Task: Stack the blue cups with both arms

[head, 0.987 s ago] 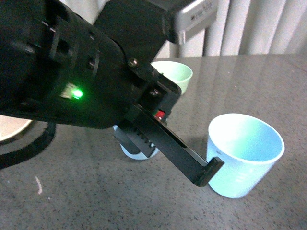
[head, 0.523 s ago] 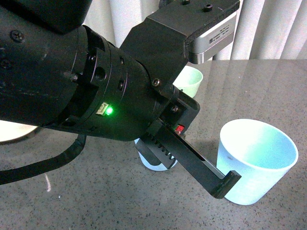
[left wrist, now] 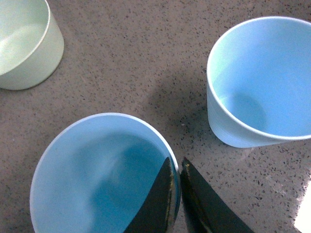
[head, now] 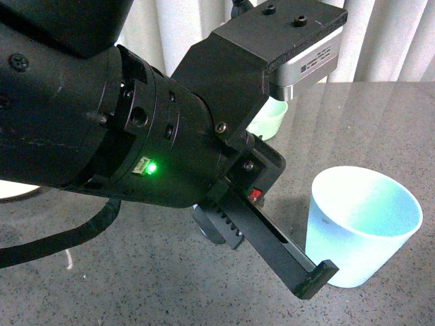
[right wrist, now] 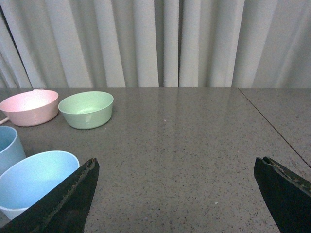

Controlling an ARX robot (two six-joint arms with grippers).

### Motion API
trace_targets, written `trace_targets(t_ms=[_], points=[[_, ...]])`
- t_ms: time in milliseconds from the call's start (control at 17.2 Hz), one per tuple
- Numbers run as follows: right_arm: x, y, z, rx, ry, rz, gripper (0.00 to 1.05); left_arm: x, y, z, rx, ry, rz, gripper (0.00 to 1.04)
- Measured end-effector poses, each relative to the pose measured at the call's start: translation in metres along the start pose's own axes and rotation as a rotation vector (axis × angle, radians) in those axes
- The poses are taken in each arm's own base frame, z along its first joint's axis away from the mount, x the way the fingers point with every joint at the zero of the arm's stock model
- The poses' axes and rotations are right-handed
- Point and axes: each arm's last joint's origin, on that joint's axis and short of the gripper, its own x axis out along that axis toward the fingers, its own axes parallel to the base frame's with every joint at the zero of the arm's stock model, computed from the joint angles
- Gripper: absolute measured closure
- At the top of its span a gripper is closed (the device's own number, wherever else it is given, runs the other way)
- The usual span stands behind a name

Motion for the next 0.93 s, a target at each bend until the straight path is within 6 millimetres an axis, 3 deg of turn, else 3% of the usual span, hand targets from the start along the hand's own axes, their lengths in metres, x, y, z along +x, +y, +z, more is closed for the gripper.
trace_targets(t_ms=[232,523,697,929], points=[[0.0,0.0,0.0,0.0,0.0,0.0,0.07,-0.002,0.0,0.0,-0.01,0.015,-0.021,0.58],[0.0,0.0,0.0,0.0,0.0,0.0,0.07,-0.023,0.011,0.023,-0.064,-0.082,-0.031,0.07],[0.0,0.0,0.0,0.0,0.0,0.0,0.07,-0.044,0.023,0.038,-0.119,-0.169,-0.028,0.07],[0.0,0.0,0.0,0.0,0.0,0.0,0.07,-0.052,0.044,0.036,-0.188,-0.21,0.029,0.07]])
